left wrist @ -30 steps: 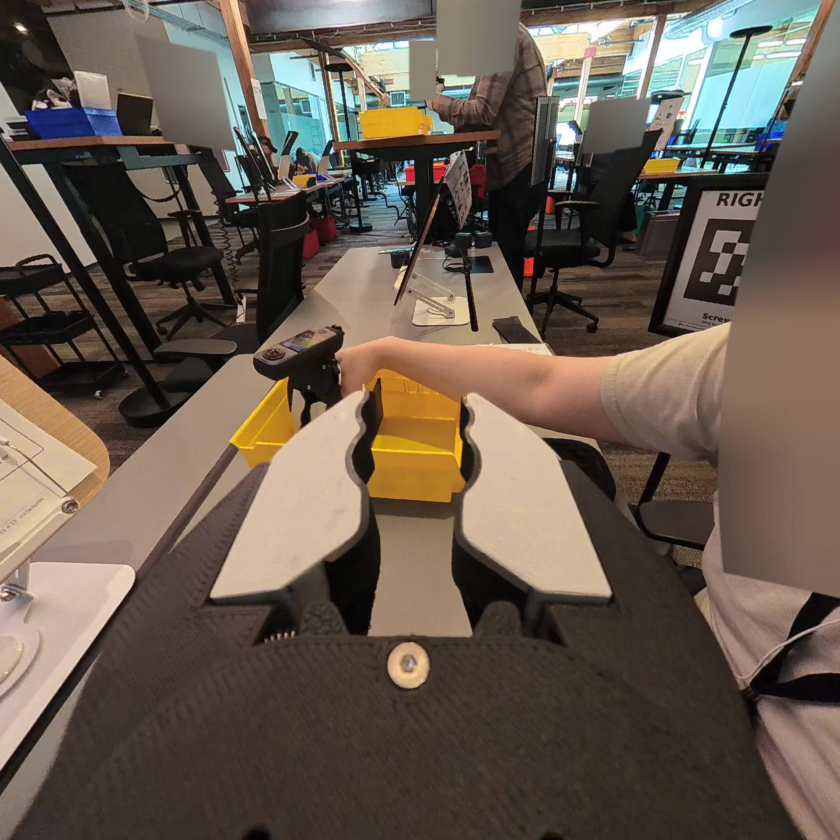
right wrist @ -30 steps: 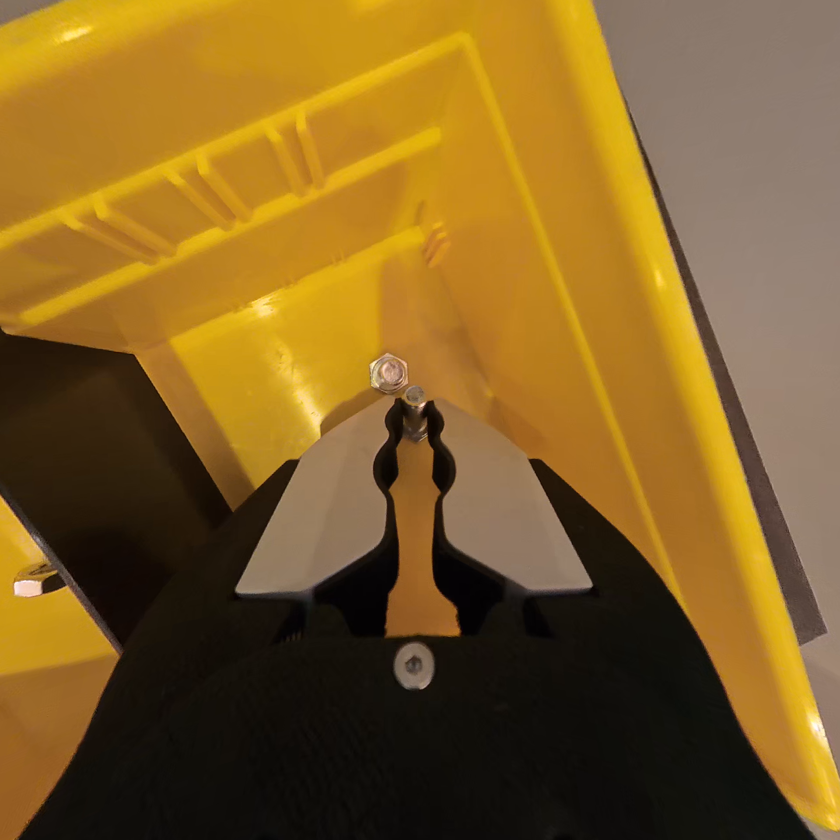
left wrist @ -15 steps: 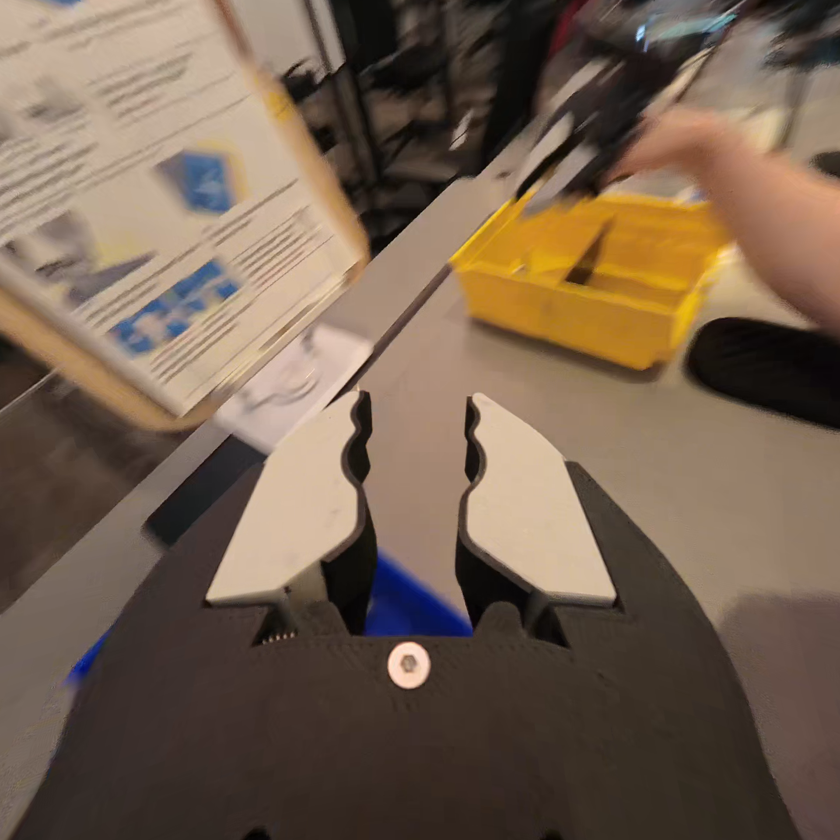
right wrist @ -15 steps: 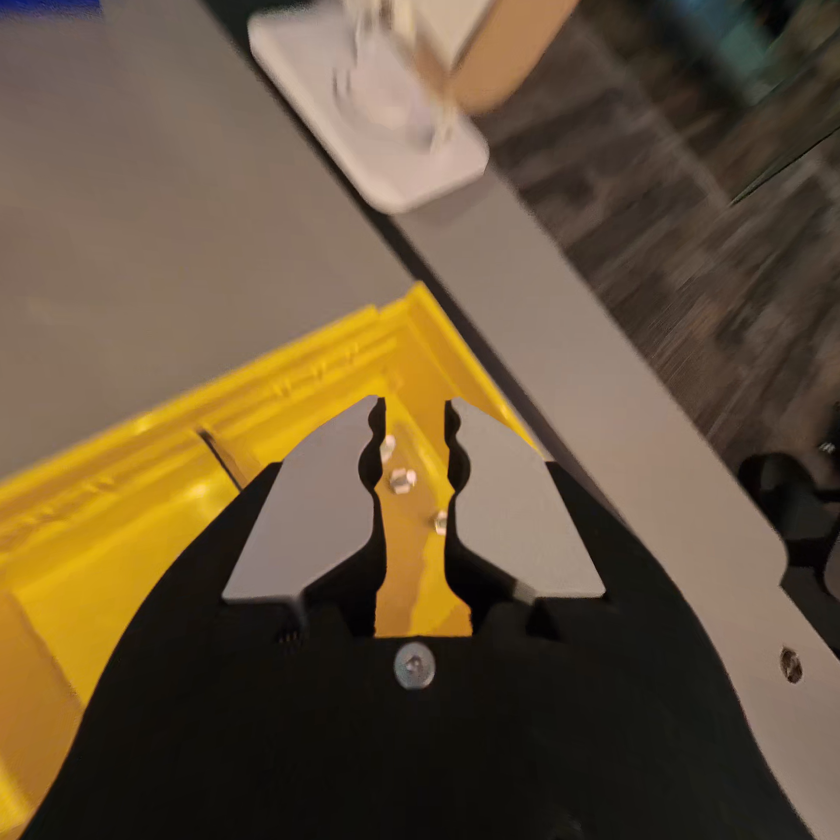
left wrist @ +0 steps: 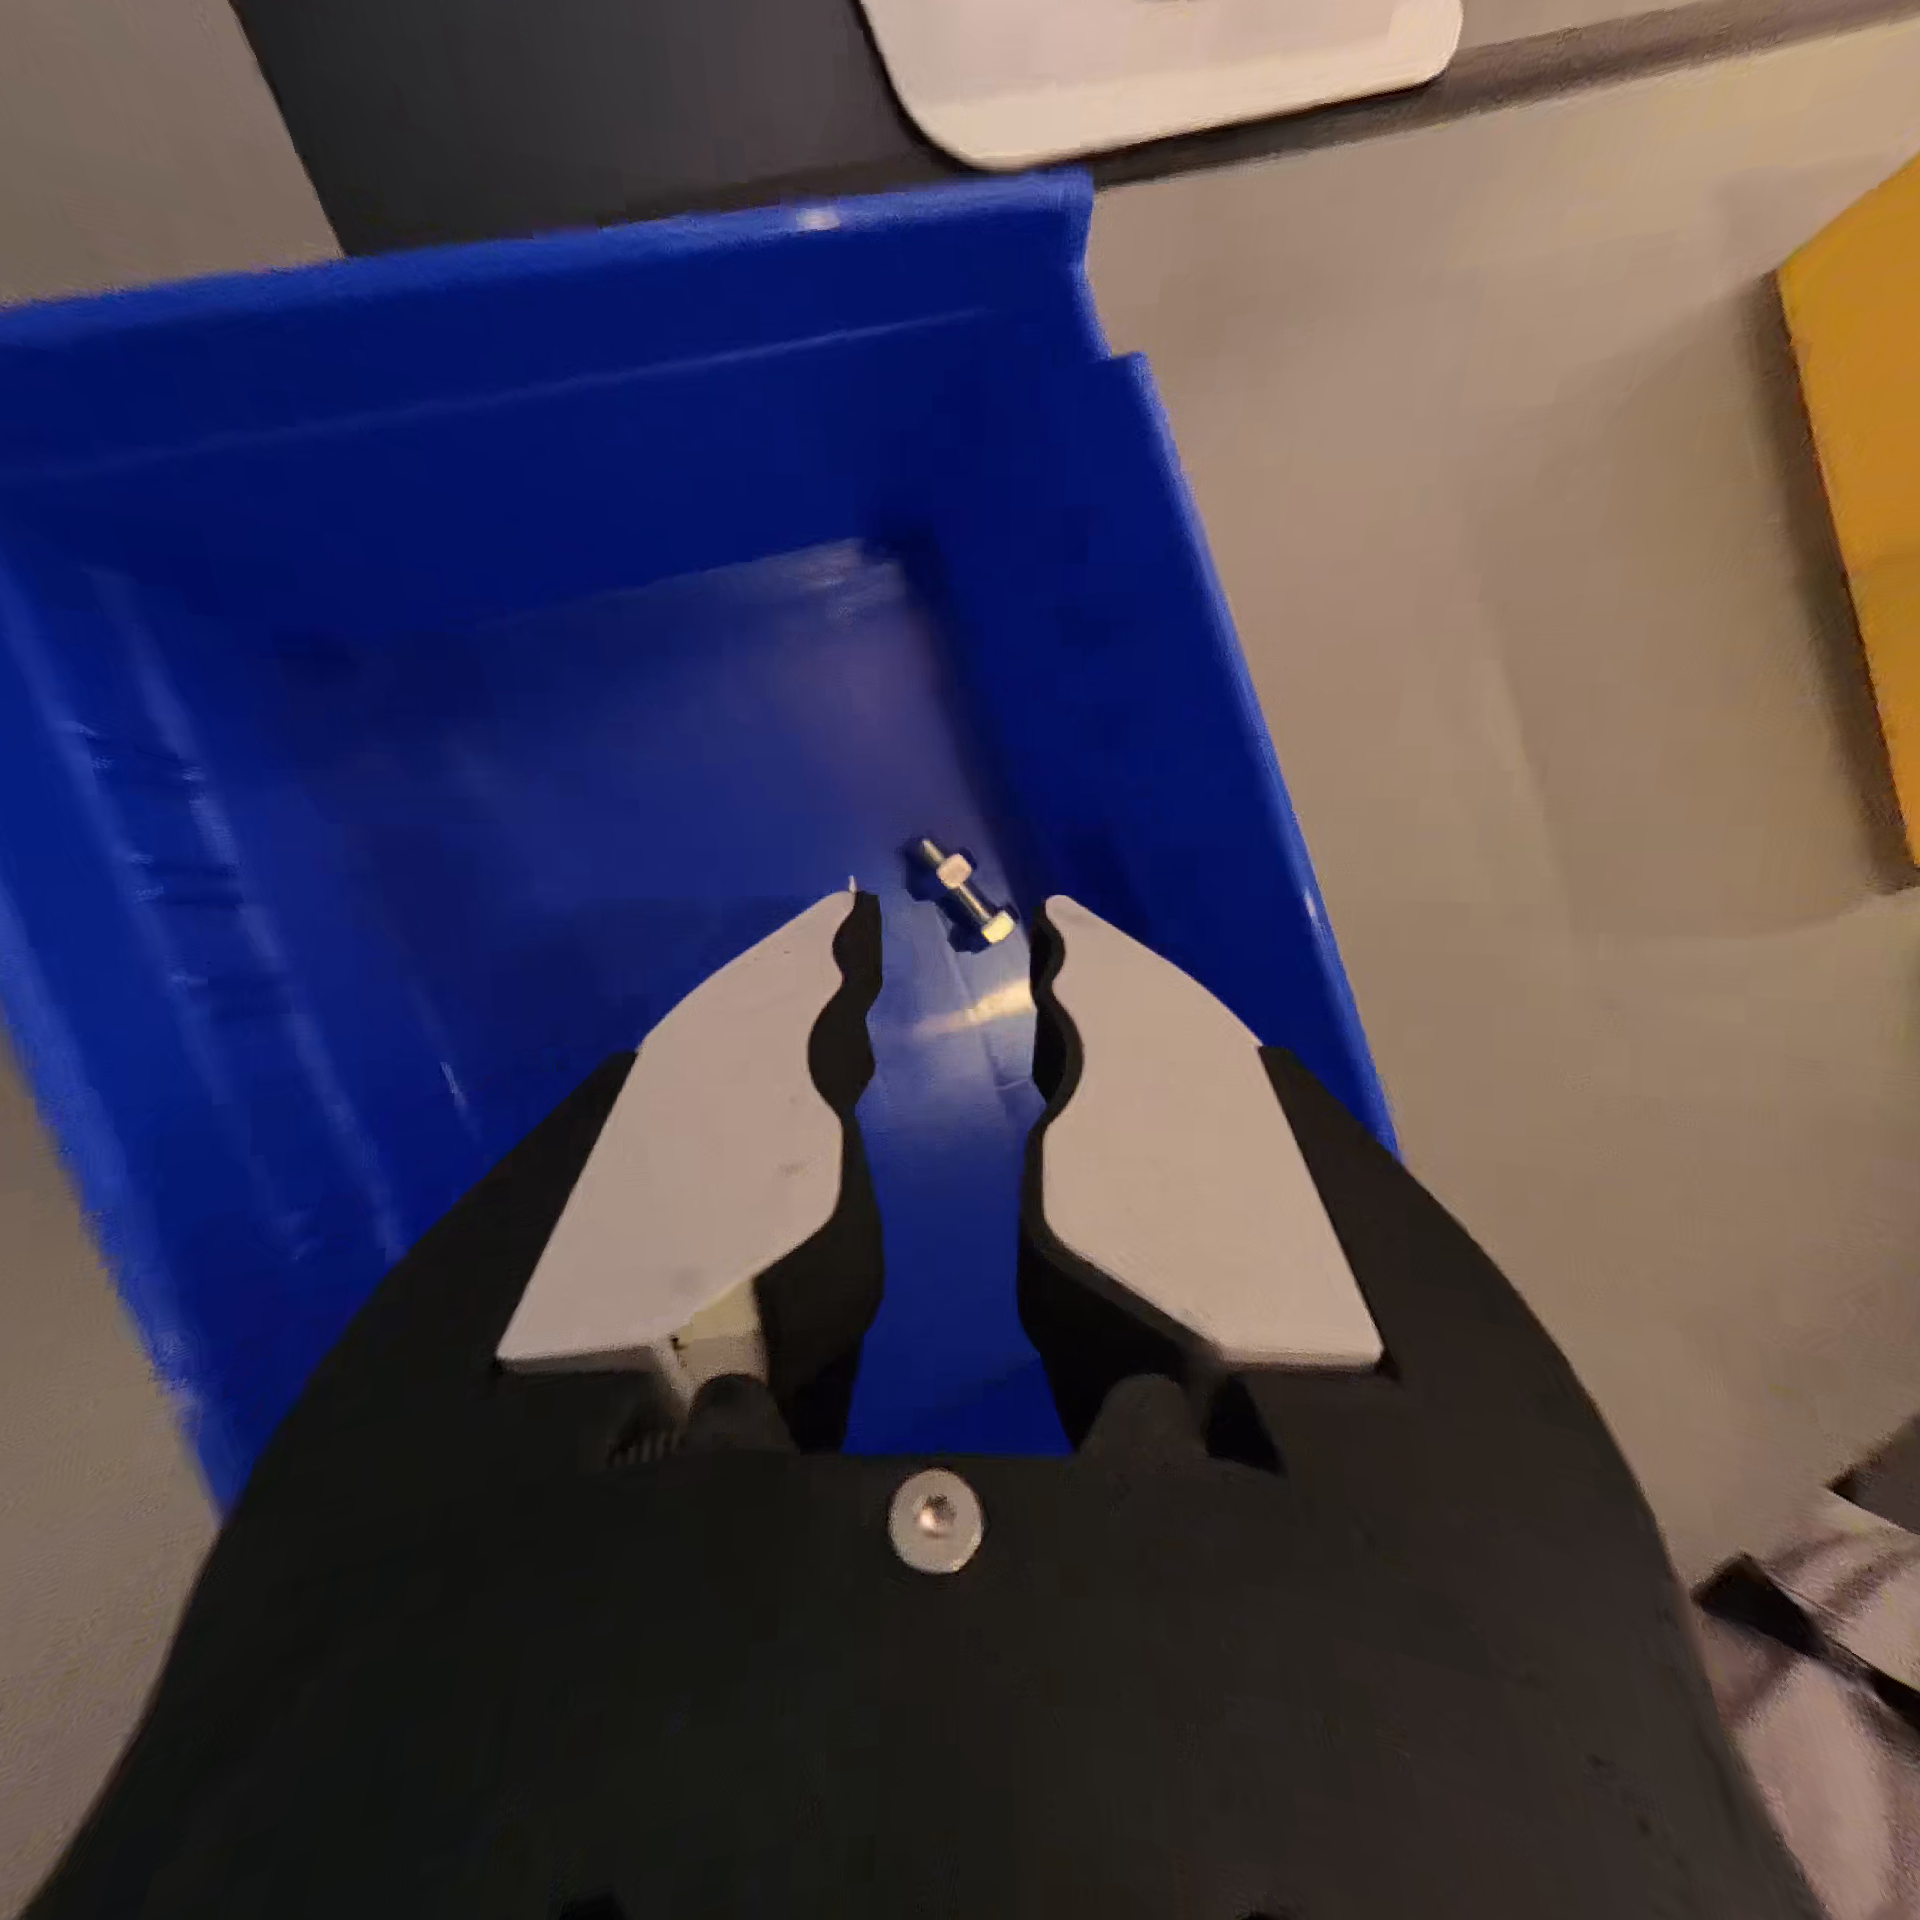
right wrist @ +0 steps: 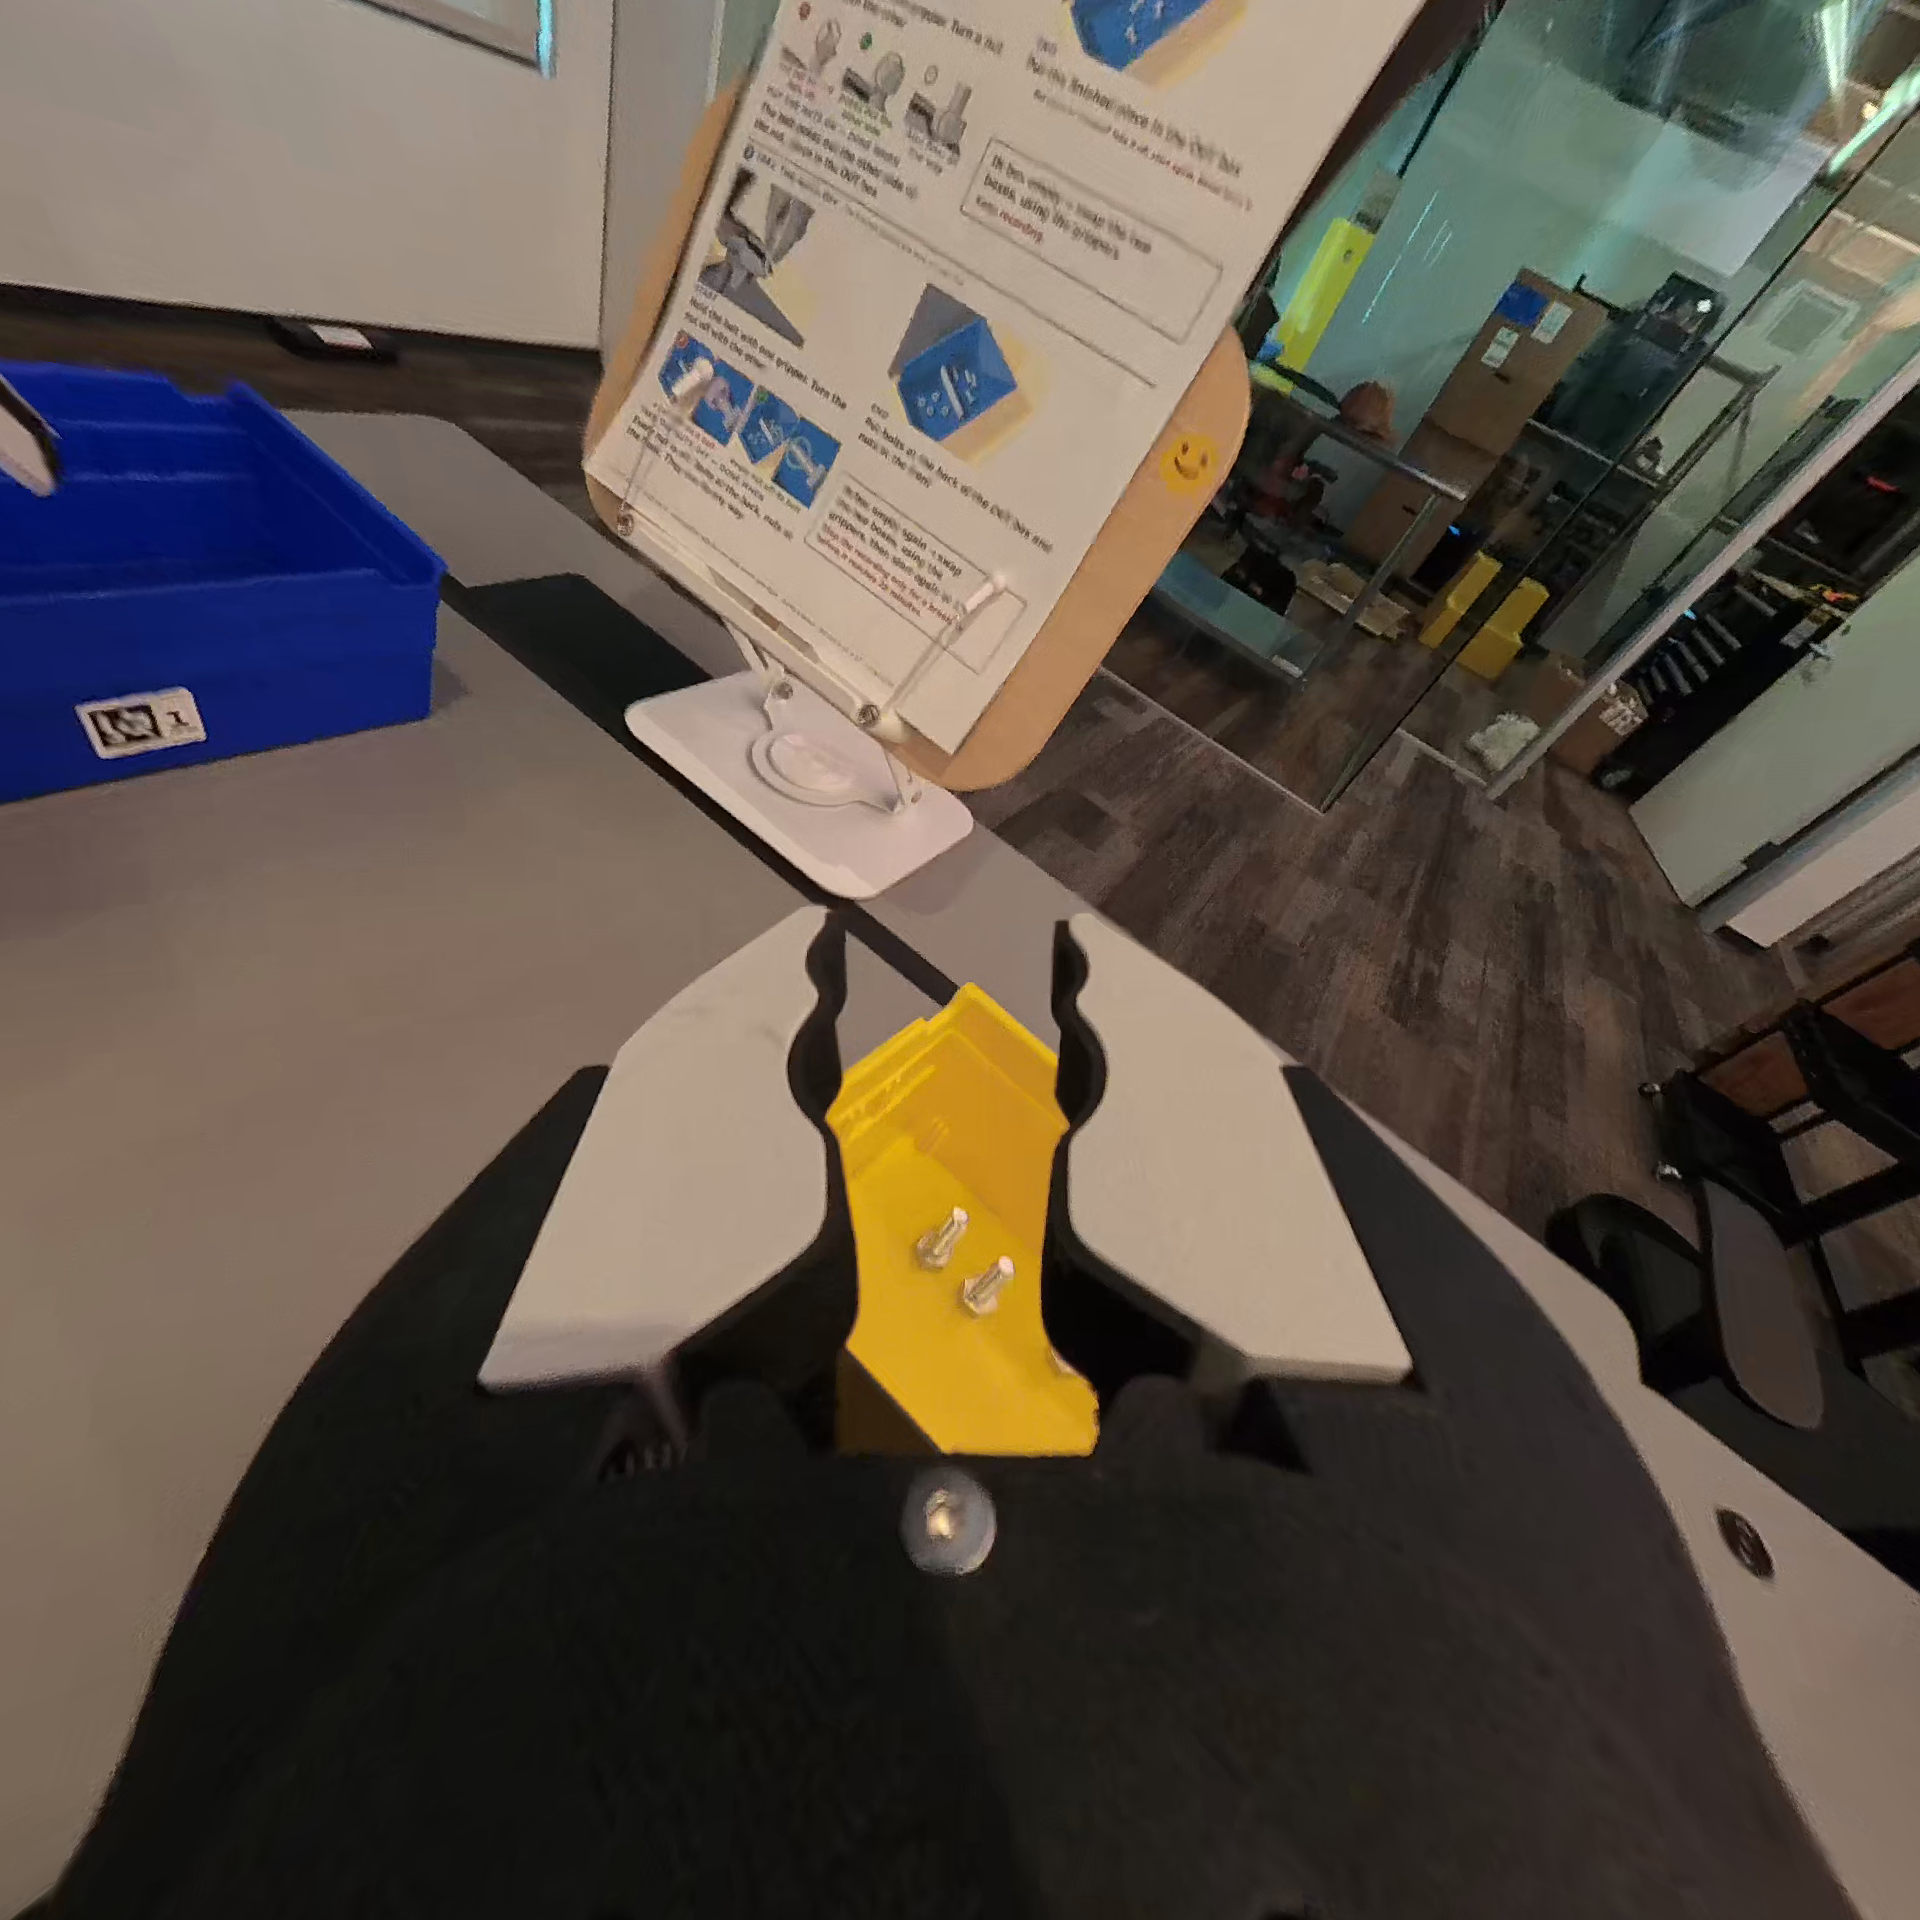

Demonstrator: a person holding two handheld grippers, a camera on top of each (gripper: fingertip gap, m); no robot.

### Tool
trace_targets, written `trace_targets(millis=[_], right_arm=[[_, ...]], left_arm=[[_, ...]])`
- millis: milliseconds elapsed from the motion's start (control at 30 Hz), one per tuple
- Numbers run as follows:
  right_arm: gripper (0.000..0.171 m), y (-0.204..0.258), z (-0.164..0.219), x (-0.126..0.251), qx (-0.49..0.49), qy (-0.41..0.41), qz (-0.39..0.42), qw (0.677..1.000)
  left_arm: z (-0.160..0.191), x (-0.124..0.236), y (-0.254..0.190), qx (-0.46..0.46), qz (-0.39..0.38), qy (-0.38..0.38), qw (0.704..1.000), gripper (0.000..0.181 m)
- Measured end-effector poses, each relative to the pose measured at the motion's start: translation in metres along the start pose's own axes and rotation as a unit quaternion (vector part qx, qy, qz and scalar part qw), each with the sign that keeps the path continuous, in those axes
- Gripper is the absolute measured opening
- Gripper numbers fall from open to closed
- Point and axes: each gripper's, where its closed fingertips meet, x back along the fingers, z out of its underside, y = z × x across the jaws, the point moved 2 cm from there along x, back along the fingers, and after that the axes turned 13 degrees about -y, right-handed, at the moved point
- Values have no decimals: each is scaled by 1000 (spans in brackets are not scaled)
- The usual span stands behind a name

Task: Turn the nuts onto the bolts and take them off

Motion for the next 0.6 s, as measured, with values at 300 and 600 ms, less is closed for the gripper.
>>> trace_targets(millis=[300,600], right_arm=[[42,-21,45,12,50,127,55,989],[43,-28,47,20,62,141,66,986]], left_arm=[[35,-57,3,57,-58,128,988,27],[56,-78,0,72,-50,194,977,29]])
